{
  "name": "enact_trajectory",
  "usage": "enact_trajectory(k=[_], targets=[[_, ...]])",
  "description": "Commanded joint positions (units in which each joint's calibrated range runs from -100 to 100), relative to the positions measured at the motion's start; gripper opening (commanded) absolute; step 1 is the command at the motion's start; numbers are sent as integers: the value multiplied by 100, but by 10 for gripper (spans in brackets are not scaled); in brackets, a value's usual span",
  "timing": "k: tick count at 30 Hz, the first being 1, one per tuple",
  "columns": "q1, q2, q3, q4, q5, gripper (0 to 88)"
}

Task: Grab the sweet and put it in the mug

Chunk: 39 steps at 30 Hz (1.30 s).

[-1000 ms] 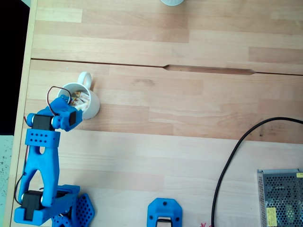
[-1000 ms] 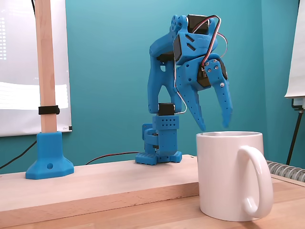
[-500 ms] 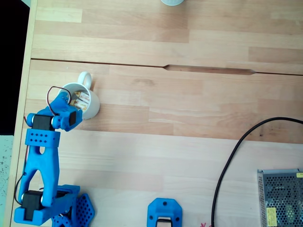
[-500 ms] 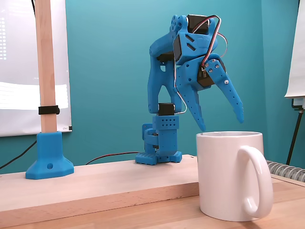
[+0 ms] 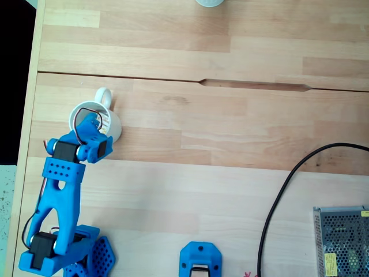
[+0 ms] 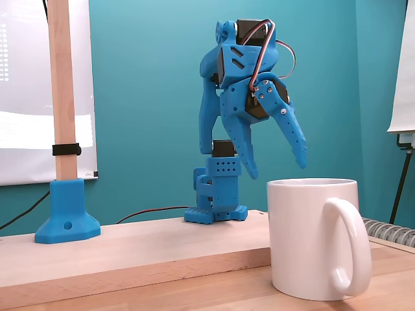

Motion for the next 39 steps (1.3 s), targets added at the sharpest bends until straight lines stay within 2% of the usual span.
enact_trajectory(k=[1,6,15,20,26,34,39], targets=[[104,-338,-45,-74,-15,275],[118,-390,8,31,-127,274],[140,-433,44,31,-1211,278],[300,-1078,267,31,-1621,274],[612,-1999,1953,31,-1802,274],[707,-3384,4504,-58,-1807,283],[707,-4193,5503,-114,-1719,284]])
